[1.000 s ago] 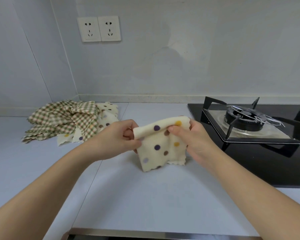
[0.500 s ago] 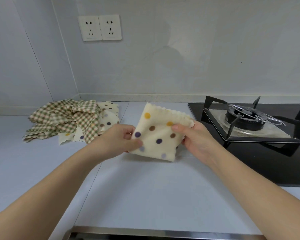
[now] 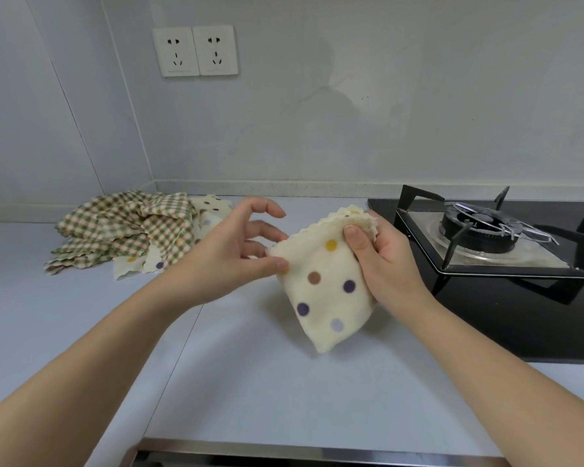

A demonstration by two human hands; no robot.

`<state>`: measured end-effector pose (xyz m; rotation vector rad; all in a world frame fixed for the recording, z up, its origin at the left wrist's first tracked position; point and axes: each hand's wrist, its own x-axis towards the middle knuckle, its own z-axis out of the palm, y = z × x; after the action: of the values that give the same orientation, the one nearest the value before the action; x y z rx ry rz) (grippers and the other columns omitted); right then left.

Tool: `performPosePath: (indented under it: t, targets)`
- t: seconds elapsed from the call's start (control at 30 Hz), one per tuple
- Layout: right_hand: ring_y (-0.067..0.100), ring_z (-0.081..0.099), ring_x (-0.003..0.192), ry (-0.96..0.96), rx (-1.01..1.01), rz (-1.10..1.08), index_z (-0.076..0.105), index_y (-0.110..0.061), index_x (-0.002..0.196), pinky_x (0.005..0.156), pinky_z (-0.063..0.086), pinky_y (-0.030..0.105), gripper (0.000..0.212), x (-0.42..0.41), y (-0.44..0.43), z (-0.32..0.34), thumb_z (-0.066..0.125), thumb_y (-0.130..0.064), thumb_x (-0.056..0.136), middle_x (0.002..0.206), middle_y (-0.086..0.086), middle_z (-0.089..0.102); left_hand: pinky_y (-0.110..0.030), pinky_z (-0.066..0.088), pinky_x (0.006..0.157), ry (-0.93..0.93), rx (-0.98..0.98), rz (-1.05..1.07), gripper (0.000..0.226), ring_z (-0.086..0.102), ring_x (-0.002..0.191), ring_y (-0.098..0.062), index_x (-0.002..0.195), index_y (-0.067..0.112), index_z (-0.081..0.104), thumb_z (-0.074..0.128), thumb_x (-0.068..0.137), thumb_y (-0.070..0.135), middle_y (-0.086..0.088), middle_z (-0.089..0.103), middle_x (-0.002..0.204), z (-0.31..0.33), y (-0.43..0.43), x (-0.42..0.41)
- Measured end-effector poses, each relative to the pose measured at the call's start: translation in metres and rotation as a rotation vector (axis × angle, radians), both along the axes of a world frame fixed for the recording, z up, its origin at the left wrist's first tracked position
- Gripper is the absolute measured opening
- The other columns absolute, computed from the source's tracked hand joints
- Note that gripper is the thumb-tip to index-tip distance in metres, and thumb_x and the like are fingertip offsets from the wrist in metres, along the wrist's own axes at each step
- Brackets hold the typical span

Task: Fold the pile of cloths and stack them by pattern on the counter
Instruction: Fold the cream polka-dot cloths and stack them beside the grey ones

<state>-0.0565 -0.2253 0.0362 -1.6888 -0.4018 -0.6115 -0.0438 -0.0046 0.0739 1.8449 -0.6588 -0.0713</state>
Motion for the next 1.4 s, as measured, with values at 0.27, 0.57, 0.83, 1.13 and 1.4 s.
performPosePath:
  t: [0.27,0.57,0.83,1.13,1.4]
  targets:
    - [0.002,0.049,0.063,-0.033,-0.105,0.019,0.053,-0.018,0.077,0.059,0.04,0.018,0.022,0.0,-0.004,-0.002,0.053,-0.032,0.093,0.067,-0.011,0.053,-0.036,0.05,0.079,0.018,0.22,-0.143,0.026,0.069,0.084,-0.024,0.092,0.015,0.063,0.081,0.075,0.023,-0.007,0.07,0.094,0.003,0.009,0.002]
    - [-0.002,0.05,0.062,-0.001,-0.165,0.095,0.055,-0.026,0.076,0.059,0.04,0.013,0.016,-0.002,0.001,-0.005,0.053,-0.029,0.092,0.066,-0.019,0.056,-0.033,0.052,0.083,0.098,0.417,-0.253,0.038,0.068,0.09,-0.024,0.097,0.009,0.068,0.076,0.075,0.039,-0.007,0.072,0.093,0.001,0.012,-0.002]
    - [-0.002,0.047,0.059,-0.033,-0.153,0.029,0.052,-0.024,0.074,0.057,0.037,0.012,0.018,-0.003,0.0,-0.006,0.053,-0.028,0.091,0.063,-0.016,0.054,-0.049,0.048,0.077,0.094,0.306,-0.118,0.043,0.066,0.076,-0.022,0.096,0.023,0.051,0.08,0.068,0.039,0.001,0.069,0.084,0.009,0.007,-0.006]
    - [0.006,0.039,0.052,-0.17,-0.249,-0.203,0.052,-0.017,0.076,0.05,0.031,0.014,0.028,0.0,-0.004,-0.011,0.053,-0.04,0.092,0.063,0.004,0.048,-0.039,0.054,0.085,0.138,0.296,0.167,0.017,0.068,0.074,-0.02,0.084,0.012,0.072,0.079,0.076,0.026,-0.009,0.073,0.08,-0.006,-0.012,-0.005]
    - [0.005,0.04,0.052,-0.243,-0.22,-0.27,0.044,-0.03,0.076,0.051,0.031,0.012,0.02,0.0,-0.002,-0.012,0.048,-0.038,0.094,0.064,-0.004,0.048,-0.028,0.059,0.072,0.288,-0.189,0.112,0.012,0.071,0.079,-0.02,0.087,0.007,0.056,0.067,0.084,0.002,-0.009,0.073,0.082,-0.013,-0.018,-0.005]
